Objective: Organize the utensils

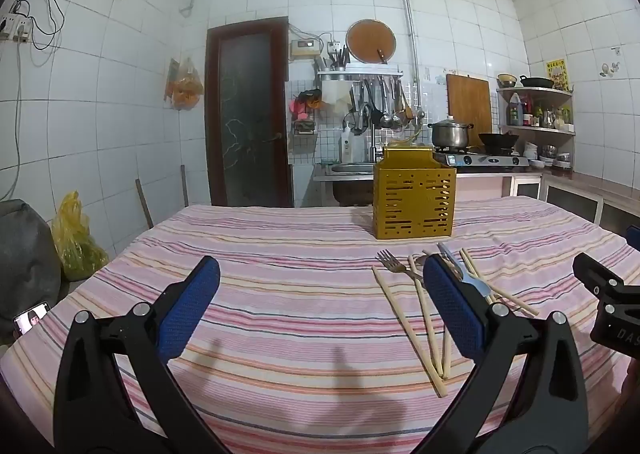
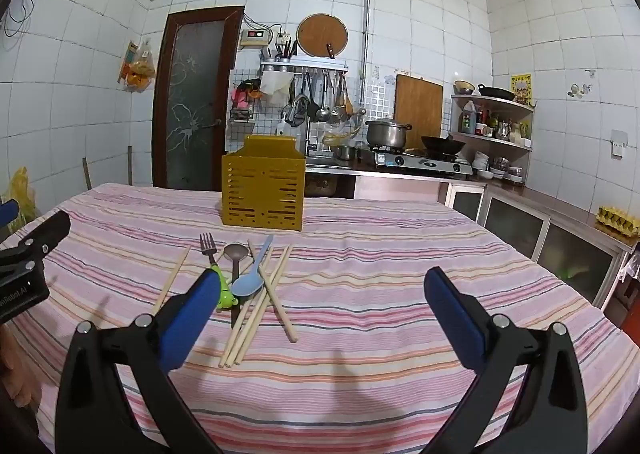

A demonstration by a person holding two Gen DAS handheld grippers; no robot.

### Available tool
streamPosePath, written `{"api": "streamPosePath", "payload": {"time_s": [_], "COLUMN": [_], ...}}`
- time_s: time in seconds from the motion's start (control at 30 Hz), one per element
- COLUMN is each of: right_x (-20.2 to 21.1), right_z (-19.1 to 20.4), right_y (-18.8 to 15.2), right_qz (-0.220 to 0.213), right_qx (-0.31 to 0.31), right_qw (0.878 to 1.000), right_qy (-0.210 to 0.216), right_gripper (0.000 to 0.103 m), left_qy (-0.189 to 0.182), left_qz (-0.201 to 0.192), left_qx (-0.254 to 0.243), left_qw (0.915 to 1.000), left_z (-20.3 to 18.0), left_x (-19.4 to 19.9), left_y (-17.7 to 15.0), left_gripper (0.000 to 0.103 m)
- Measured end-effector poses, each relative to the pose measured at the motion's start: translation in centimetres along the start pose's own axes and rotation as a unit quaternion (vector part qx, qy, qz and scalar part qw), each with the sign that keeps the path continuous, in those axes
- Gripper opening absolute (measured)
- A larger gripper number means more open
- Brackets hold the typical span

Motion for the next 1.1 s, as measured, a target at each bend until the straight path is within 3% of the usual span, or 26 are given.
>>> {"api": "streamPosePath", "payload": {"time_s": [1.1], "right_x": [1.0], "right_z": [-0.6], "right_y": [0.7], "right_qz": [-0.003], "right_qx": [-0.007], "right_qw": [1.0], "right_qy": [-0.003], "right_gripper": [0.099], "left_qy": [0.002], "left_qz": [-0.002], "left_qx": [-0.004], "left_qw": [1.0], "left_z": [0.0], "left_x": [0.0], "left_y": [0.0], "left_gripper": [0.098]}}
Point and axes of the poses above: each gripper's, at about its wrist camera, not at the fingertips, and x roughly against the way its jaws point, z to its left, y to its top, the point moved 8 cm from there along -x, roughly the way its jaws point, and after that the axes turned 8 degrees about z, right-handed, at the moved point
